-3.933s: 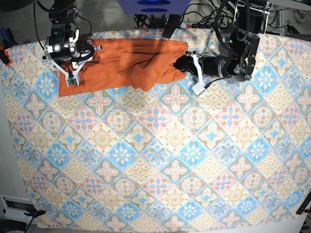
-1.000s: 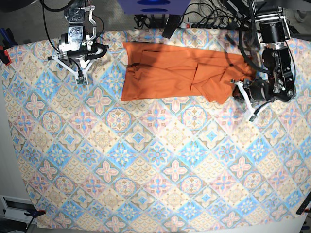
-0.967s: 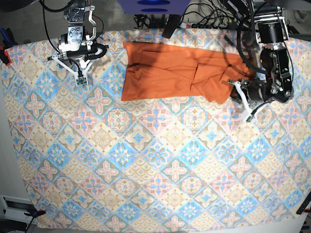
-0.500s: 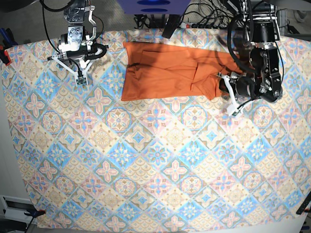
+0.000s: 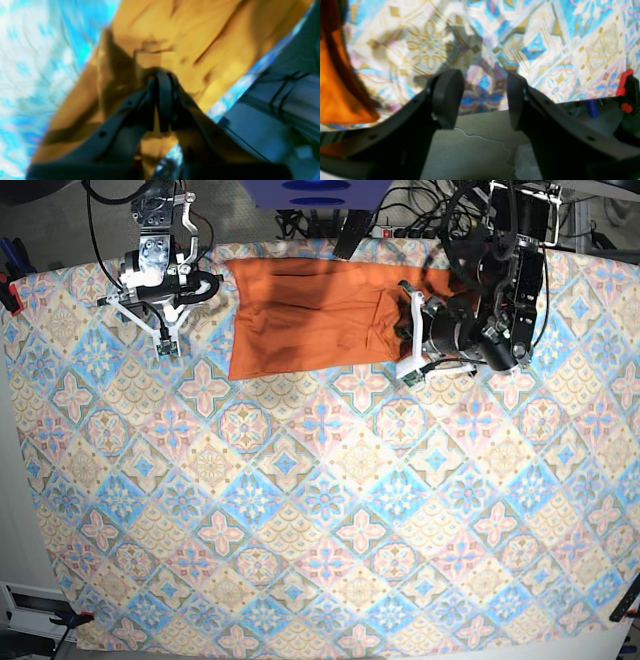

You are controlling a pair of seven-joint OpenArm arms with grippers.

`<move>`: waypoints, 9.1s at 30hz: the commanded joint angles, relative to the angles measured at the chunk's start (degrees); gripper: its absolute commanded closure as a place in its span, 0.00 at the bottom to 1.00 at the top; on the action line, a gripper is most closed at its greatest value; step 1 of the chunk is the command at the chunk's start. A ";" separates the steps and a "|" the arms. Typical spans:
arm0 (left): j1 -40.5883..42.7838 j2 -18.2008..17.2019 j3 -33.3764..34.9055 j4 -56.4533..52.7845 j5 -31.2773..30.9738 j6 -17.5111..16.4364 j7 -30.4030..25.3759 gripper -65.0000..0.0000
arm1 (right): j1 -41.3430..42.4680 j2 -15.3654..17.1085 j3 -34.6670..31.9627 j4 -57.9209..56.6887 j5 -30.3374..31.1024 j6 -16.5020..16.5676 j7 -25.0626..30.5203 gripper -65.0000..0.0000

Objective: Fold the T-shirt properly
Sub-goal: 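Move the left gripper to the orange strip's end and pinch it, then drag the strip end with the left gripper toward the shirt's middle, then grasp the strip's other end with the right gripper, then lift the strip end with the right gripper and fold it toward the left gripper, then press and tuck the folded bundle with both grippers into a square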

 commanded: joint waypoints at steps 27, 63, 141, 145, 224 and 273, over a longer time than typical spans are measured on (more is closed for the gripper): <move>2.36 1.36 -16.79 11.70 0.14 -0.08 -0.36 1.00 | 0.10 0.12 0.11 0.93 -0.31 -0.20 0.53 0.53; 2.45 1.27 3.70 -7.90 0.05 -0.08 -5.06 0.99 | -0.16 0.12 0.02 0.93 -0.31 -0.20 0.35 0.53; 11.50 -7.35 -22.41 11.09 16.75 -0.08 -6.29 0.77 | 11.79 -5.33 11.71 4.80 30.46 -0.20 -7.07 0.20; 11.33 -7.35 -27.16 11.09 16.84 -0.08 -6.29 0.77 | 8.98 -4.54 17.16 4.80 40.30 -0.20 -7.07 0.20; 10.89 -6.64 -25.40 -7.46 29.85 -0.08 -22.47 0.77 | 12.67 4.43 -4.38 -1.97 43.47 -25.25 1.06 0.90; 5.88 2.06 -7.91 -7.46 29.32 -0.08 -18.51 0.87 | 33.24 12.16 -49.13 2.07 57.97 -25.25 -7.07 0.93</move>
